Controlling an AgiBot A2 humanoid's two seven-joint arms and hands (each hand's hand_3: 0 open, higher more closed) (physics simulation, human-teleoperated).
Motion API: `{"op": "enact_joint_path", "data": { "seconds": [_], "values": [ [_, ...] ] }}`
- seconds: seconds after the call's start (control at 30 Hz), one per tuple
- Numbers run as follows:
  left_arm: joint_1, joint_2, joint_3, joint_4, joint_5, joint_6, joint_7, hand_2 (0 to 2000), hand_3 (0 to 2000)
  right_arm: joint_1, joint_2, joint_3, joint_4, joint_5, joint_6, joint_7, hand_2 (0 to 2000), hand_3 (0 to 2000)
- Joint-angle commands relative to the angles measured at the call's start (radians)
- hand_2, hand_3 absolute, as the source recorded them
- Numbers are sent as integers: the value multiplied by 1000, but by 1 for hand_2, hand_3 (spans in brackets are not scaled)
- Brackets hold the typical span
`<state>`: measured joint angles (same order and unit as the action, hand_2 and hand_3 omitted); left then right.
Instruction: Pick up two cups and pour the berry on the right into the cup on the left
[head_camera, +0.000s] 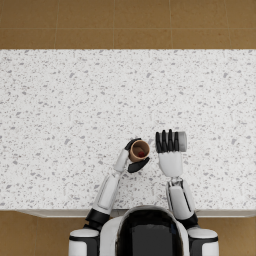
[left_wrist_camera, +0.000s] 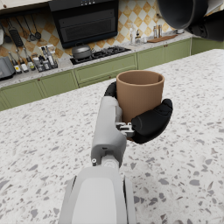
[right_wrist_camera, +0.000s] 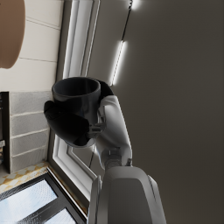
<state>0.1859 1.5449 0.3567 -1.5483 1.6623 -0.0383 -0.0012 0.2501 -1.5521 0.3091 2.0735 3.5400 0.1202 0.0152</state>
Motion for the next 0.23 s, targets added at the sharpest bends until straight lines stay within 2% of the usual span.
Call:
{"op": "enact_joint_path", "data": {
  "seconds": [0.03, 0.23],
  "values": [
    [0, 0, 0, 0, 0, 0, 0, 2000, 1280, 0, 0, -1, 0, 0, 0, 0, 2000, 1280],
    [0, 0, -1, 0, 0, 0, 0, 2000, 1280, -1, 1, -2, -1, 0, 0, 0, 2000, 1280]
  ]
}}
